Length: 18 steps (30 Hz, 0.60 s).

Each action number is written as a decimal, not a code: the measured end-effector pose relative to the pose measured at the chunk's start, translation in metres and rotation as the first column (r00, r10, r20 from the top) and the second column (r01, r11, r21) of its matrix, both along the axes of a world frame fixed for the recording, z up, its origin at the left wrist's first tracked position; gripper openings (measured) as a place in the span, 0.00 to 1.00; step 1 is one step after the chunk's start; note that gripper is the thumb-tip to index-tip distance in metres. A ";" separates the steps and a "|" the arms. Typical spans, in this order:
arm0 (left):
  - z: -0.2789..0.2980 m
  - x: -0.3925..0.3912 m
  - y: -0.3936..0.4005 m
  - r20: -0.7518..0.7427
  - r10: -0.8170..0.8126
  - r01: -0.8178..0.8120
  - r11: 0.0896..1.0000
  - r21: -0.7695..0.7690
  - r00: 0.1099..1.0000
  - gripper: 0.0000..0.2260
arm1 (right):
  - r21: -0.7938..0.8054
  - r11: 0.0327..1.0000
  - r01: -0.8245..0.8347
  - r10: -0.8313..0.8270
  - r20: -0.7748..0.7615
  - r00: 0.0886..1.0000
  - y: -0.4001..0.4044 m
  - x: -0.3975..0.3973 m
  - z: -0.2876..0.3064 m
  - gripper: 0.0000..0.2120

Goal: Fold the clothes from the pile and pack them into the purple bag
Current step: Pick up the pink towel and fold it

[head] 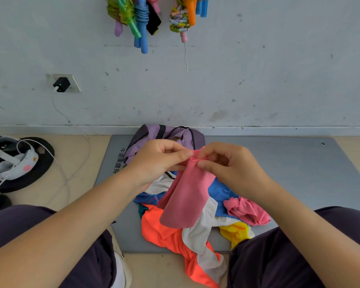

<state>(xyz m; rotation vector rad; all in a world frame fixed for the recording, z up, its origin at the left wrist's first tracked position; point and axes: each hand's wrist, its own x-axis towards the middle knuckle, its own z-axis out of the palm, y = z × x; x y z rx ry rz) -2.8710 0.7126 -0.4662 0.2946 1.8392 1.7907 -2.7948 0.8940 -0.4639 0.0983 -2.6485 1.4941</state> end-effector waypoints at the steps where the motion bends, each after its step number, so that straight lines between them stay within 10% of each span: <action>1: 0.001 0.001 0.001 -0.007 -0.003 0.003 1.000 -0.010 1.000 0.04 | 0.058 0.998 0.002 0.001 -0.046 0.999 -0.001 0.001 0.001 0.02; 13: 0.008 0.006 0.002 -0.157 -0.125 0.120 0.992 -0.037 0.980 0.05 | 0.172 0.980 0.098 -0.059 -0.219 0.974 -0.003 0.003 0.008 0.05; 18: 0.015 -0.003 -0.010 -0.245 -0.150 0.159 0.987 0.017 0.958 0.05 | 0.438 0.898 0.024 -0.044 0.035 0.998 0.034 -0.002 0.015 0.18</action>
